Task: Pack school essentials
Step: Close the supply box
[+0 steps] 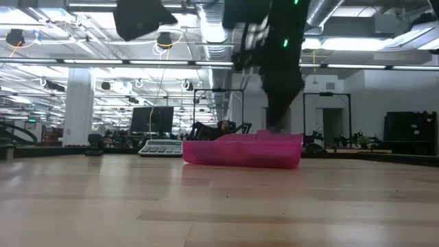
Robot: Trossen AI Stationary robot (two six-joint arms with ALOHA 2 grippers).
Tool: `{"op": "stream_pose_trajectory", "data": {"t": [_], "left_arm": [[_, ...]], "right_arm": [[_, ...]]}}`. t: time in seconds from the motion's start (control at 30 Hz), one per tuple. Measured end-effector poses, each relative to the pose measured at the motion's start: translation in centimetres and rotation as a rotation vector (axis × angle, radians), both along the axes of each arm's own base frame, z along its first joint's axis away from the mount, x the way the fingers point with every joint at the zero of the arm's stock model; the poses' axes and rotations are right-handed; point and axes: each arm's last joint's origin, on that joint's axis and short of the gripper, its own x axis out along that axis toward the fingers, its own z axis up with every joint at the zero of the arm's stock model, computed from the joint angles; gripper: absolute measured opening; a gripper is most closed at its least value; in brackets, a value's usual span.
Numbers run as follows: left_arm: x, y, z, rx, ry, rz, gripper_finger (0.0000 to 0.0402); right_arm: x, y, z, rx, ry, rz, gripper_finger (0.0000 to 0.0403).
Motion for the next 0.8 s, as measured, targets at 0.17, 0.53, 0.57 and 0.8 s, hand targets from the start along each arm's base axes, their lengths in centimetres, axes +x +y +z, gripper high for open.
{"op": "stream_pose_trajectory", "data": {"t": [0.17, 0.53, 0.57, 0.8], "left_arm": [[-1.0, 0.2, 1.7, -0.053, -0.049, -0.042, 0.0251], [-9.1, 4.2, 11.0, -0.097, -0.466, 0.002, 0.0251], [-10.0, 4.6, 11.7, -0.088, -0.511, 0.03, 0.0251], [-16.6, 7.1, 14.9, 0.047, -0.756, 0.062, 0.0251]], "right_arm": [[-1.7, -0.1, 4.5, 0.023, -0.095, 0.01, 0.0248], [-12.5, -0.4, 18.9, 0.088, -0.55, 0.061, 0.0245], [-13.8, -0.5, 19.8, 0.094, -0.59, 0.061, 0.0245], [-22.5, -1.4, 24.5, 0.157, -0.859, 0.033, 0.0244]]}}
